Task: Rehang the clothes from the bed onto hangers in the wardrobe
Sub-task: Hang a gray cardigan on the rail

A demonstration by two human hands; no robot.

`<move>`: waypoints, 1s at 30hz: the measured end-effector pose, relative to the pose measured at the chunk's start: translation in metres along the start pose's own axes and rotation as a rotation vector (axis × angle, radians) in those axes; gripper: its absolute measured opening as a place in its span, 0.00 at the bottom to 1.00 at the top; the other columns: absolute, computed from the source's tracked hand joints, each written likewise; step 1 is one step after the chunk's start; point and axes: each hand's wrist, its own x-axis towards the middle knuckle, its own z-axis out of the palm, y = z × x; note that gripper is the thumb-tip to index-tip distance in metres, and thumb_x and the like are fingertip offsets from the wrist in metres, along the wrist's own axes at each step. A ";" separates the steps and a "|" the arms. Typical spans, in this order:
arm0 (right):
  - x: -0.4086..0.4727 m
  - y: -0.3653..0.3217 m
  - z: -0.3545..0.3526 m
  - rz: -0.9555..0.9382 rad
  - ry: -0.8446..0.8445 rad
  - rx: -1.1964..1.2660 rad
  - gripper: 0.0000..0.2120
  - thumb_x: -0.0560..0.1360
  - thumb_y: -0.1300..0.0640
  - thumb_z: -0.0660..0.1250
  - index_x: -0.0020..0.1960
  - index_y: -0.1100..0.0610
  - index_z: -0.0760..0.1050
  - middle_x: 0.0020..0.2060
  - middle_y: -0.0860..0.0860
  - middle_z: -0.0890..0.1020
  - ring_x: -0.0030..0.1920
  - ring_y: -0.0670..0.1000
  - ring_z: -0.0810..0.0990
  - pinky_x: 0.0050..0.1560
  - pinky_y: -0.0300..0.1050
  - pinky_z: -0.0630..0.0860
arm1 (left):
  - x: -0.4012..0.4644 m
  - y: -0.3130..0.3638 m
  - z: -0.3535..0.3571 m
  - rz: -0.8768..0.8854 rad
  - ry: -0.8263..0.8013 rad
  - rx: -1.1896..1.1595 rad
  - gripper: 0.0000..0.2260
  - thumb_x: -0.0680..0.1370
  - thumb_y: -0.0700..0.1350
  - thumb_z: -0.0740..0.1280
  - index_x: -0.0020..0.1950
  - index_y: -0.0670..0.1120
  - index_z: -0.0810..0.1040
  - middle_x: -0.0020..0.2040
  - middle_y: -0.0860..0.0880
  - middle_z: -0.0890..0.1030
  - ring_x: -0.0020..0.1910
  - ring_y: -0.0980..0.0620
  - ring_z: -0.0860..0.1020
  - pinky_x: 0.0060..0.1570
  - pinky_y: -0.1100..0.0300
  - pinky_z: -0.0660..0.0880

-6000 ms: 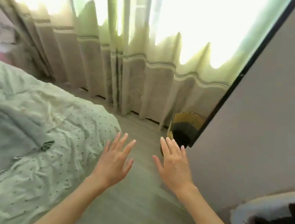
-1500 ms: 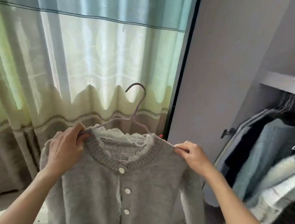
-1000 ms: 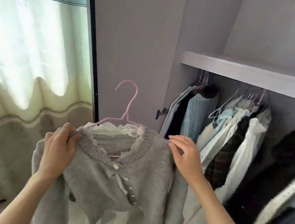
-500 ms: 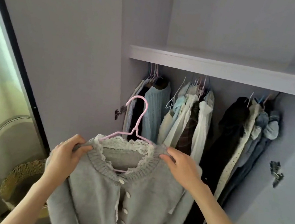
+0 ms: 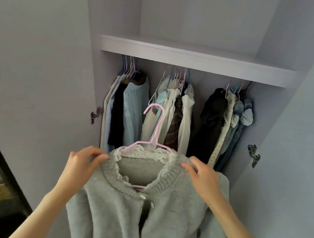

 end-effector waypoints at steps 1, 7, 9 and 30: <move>-0.002 0.003 -0.003 0.009 0.028 0.015 0.17 0.75 0.50 0.65 0.31 0.54 0.65 0.21 0.45 0.65 0.26 0.47 0.68 0.27 0.36 0.63 | 0.002 -0.007 0.000 -0.010 -0.035 -0.023 0.04 0.76 0.43 0.66 0.43 0.50 0.78 0.42 0.56 0.80 0.42 0.62 0.77 0.42 0.76 0.68; -0.008 0.007 -0.014 0.023 0.149 0.028 0.22 0.74 0.54 0.67 0.28 0.41 0.60 0.18 0.45 0.66 0.21 0.46 0.65 0.24 0.37 0.59 | 0.013 -0.034 -0.004 -0.389 -0.360 -0.254 0.14 0.80 0.53 0.56 0.52 0.48 0.78 0.51 0.51 0.80 0.54 0.51 0.77 0.56 0.60 0.70; -0.009 0.009 -0.015 0.022 0.155 -0.006 0.23 0.74 0.55 0.68 0.28 0.41 0.59 0.18 0.45 0.66 0.22 0.45 0.67 0.23 0.35 0.57 | 0.018 -0.038 -0.004 -0.532 -0.426 -0.269 0.26 0.75 0.64 0.56 0.45 0.43 0.79 0.46 0.49 0.81 0.47 0.52 0.79 0.53 0.59 0.70; 0.019 0.009 0.003 -0.017 0.223 0.044 0.16 0.75 0.55 0.67 0.31 0.48 0.68 0.20 0.44 0.63 0.24 0.46 0.67 0.41 0.46 0.64 | 0.049 -0.032 0.009 0.259 -0.162 0.329 0.22 0.75 0.62 0.60 0.61 0.48 0.75 0.51 0.54 0.75 0.48 0.52 0.73 0.50 0.52 0.68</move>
